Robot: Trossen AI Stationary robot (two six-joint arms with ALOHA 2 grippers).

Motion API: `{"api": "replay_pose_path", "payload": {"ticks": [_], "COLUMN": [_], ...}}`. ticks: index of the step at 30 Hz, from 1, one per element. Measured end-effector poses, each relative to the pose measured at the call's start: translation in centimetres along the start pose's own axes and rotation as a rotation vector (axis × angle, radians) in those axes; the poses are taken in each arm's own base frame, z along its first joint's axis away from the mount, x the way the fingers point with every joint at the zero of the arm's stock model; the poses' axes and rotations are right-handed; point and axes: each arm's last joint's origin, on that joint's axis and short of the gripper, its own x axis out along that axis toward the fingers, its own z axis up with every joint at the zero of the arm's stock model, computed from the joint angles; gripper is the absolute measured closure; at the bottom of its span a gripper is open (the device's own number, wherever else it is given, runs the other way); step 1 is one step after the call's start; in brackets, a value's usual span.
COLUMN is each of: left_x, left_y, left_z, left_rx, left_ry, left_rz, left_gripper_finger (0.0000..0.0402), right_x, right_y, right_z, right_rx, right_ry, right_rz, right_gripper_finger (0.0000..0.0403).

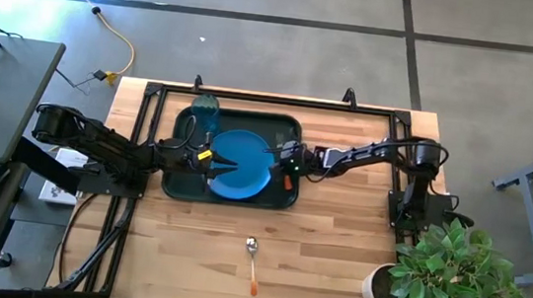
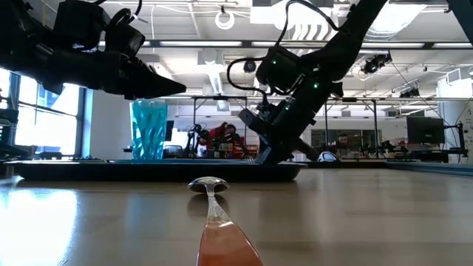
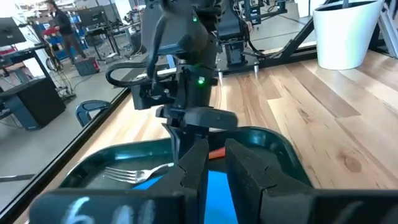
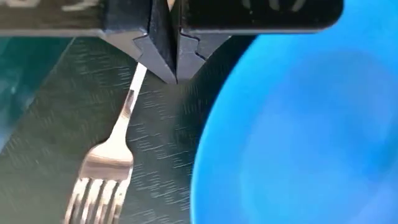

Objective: Pick and place plate/cup/fork/spoon on tray
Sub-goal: Adjust the blue plate, then put the orange spoon on the black tray to the right of the orange fork

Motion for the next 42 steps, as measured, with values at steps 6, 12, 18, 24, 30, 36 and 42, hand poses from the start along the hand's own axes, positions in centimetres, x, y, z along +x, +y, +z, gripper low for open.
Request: {"api": "replay_pose_path", "payload": {"ticks": [6,12,18,24,30,36,42], "left_x": [0.0,0.0,0.1,1.0,2.3,2.7,2.3], "left_y": [0.0,0.0,-0.5,-1.1,-0.9,-1.5,-4.0], "left_z": [0.0,0.0,0.2,1.9,3.5,4.7,4.6], "left_rx": [0.001,-0.008,-0.029,-0.077,-0.081,-0.087,-0.112], "left_ry": [0.002,0.003,-0.012,-0.050,-0.030,-0.064,-0.015], "left_rz": [0.002,0.003,-0.047,-0.059,-0.028,-0.048,-0.161], "left_gripper_finger": [0.0355,0.0355,0.0355,0.0339,0.0311,0.0292,0.0289], "right_x": [-0.2,-0.4,-2.6,-7.5,-12.8,-13.5,-12.2], "right_y": [1.5,2.4,3.9,5.2,5.4,6.0,8.0], "right_z": [0.2,-0.4,-0.9,-0.2,0.2,-1.4,-4.8], "right_rx": [-0.057,-0.122,-0.113,-0.241,-0.345,-0.417,-0.351], "right_ry": [-0.019,0.000,-0.113,-0.206,-0.274,-0.255,-0.254], "right_rz": [0.155,0.210,0.097,0.064,0.000,0.095,0.251], "right_gripper_finger": [0.0403,0.0403,0.0403,0.0403,0.0403,0.0403,0.0402]}}
